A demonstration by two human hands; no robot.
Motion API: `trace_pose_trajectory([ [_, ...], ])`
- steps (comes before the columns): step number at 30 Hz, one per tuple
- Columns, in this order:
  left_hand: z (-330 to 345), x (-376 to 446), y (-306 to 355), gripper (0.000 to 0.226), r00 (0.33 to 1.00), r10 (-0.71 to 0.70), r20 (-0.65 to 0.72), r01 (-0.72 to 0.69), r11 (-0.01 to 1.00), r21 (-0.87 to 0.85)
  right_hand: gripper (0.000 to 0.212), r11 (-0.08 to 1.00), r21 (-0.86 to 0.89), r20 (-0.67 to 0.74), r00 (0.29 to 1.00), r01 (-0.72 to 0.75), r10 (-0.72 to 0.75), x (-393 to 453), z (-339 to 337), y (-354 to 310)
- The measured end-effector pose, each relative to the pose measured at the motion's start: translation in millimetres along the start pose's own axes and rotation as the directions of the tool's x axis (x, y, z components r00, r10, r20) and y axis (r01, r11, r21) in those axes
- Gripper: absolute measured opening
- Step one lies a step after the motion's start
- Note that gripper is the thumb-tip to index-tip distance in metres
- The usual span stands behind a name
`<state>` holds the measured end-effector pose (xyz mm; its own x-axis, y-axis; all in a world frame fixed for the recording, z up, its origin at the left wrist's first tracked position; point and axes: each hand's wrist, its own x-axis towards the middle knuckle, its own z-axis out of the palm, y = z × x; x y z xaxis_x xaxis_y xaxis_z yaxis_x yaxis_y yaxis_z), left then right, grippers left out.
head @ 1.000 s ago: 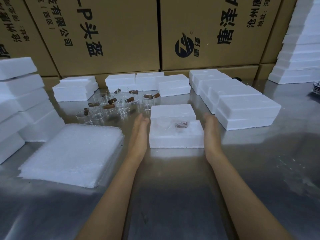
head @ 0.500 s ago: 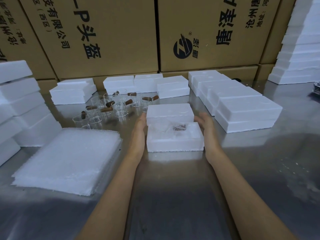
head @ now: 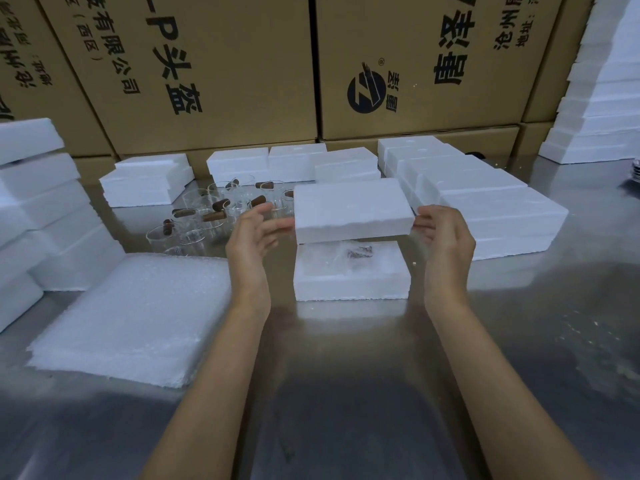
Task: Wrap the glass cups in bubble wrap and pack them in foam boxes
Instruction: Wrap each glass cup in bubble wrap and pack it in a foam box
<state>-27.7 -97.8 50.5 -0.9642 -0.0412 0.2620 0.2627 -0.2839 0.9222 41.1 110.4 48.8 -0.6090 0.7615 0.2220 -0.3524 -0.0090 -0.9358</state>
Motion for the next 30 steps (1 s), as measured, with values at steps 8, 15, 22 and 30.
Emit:
trace_pose_trajectory([
  [8, 3, -5, 4, 0.041, 0.999, -0.048, -0.001, 0.048, 0.997, 0.061, 0.022, 0.998, -0.043, -0.012, 0.999, 0.048, -0.048, -2, 0, -1],
  [15, 3, -7, -3, 0.027, 0.996, -0.041, 0.077, 0.021, 0.969, 0.245, 0.013, 0.976, -0.201, -0.018, 0.997, -0.079, 0.077, 3, -1, 12],
  [22, 5, -7, -10, 0.029, 0.995, -0.069, 0.078, 0.040, 0.946, 0.322, 0.007, 0.950, -0.297, -0.004, 0.994, -0.102, 0.106, 8, 0, 22],
  [30, 1, -8, -20, 0.027, 0.980, -0.180, 0.090, 0.153, 0.956, 0.252, 0.005, 0.957, -0.274, 0.029, 0.993, -0.100, 0.112, 10, -1, 25],
])
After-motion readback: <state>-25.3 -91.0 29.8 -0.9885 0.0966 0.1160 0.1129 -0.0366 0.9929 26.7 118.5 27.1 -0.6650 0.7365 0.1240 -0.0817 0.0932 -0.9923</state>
